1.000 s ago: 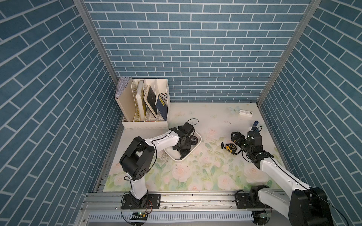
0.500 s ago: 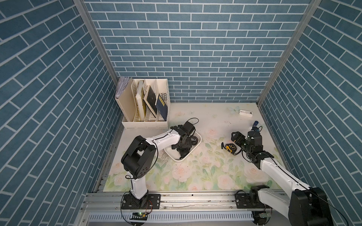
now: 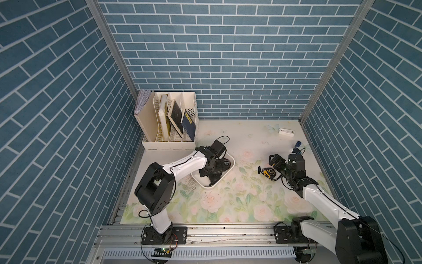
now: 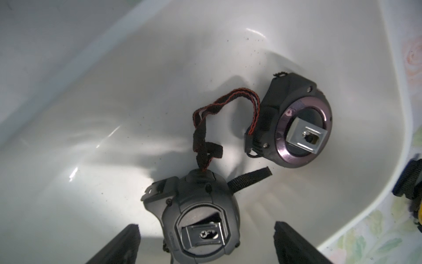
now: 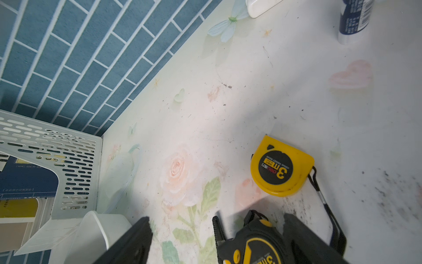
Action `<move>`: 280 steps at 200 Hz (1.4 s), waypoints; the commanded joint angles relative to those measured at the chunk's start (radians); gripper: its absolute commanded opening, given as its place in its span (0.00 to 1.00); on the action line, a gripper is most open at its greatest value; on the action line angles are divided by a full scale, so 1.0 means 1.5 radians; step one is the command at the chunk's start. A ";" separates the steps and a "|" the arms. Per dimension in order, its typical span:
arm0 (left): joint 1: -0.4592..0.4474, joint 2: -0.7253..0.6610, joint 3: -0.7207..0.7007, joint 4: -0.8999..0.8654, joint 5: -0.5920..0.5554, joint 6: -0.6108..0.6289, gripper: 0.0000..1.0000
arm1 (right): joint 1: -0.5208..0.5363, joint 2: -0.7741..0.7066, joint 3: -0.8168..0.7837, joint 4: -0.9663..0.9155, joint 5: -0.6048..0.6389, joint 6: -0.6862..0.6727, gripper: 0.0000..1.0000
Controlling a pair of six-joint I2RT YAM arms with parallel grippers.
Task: Take the tape measure out of the storage box
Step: Pick up the tape measure from the storage box.
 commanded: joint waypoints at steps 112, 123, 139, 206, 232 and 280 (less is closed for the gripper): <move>0.000 0.032 -0.038 -0.006 0.033 -0.105 0.97 | -0.045 0.008 -0.023 0.036 -0.058 -0.026 0.93; 0.000 0.035 -0.044 -0.004 0.033 -0.110 0.97 | -0.049 0.006 -0.022 0.034 -0.058 -0.028 0.93; 0.000 0.042 -0.048 0.001 0.032 -0.112 0.96 | -0.055 0.004 -0.023 0.033 -0.062 -0.030 0.93; 0.001 0.068 -0.048 0.025 0.035 -0.106 0.54 | -0.070 -0.005 -0.030 0.029 -0.070 -0.029 0.92; 0.001 0.069 -0.050 0.029 0.032 -0.103 0.35 | -0.073 -0.009 -0.030 0.029 -0.071 -0.028 0.93; 0.001 0.024 -0.012 -0.014 -0.030 -0.094 0.00 | -0.073 0.000 -0.032 0.059 -0.106 -0.028 0.93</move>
